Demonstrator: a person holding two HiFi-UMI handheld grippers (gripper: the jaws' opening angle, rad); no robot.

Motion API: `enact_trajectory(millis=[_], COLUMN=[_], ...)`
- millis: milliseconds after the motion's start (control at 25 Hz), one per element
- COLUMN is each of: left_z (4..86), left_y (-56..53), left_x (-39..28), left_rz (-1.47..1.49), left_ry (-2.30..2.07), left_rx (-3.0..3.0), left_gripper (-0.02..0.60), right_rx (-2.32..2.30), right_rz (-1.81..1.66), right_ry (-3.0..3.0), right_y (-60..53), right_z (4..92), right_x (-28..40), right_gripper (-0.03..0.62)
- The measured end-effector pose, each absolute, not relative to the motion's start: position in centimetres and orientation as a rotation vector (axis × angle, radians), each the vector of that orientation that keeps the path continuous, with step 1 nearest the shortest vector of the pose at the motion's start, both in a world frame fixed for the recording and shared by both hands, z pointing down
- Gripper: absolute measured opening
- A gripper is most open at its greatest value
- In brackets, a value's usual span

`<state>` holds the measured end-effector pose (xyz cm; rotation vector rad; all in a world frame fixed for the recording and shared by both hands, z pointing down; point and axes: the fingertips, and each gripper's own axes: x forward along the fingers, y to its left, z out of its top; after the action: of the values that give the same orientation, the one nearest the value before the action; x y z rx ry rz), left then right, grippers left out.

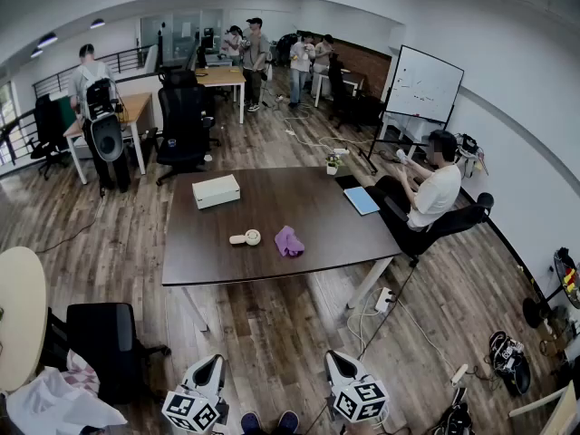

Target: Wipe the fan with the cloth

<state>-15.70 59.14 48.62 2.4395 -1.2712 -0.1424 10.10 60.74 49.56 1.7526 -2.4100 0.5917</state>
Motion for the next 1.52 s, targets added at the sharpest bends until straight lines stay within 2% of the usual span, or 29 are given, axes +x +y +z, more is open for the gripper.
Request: enact_trajectory(millis=[1040, 1520], left_z=[48.4, 47.8], left_y=[56.9, 52.8], left_x=[-11.5, -11.3], left_rz=[-0.123, -0.193], left_ry=[-1.314, -1.367], left_rx=[2.465, 2.419], left_gripper=[-0.002, -0.002], right_rx=[1.780, 1.725], right_rz=[0.600, 0.600], right_ry=[-2.462, -2.482], right_y=[57.5, 52.2], right_z=[49.5, 50.2], right_x=[15.2, 16.4], right_gripper=[0.012, 0.012])
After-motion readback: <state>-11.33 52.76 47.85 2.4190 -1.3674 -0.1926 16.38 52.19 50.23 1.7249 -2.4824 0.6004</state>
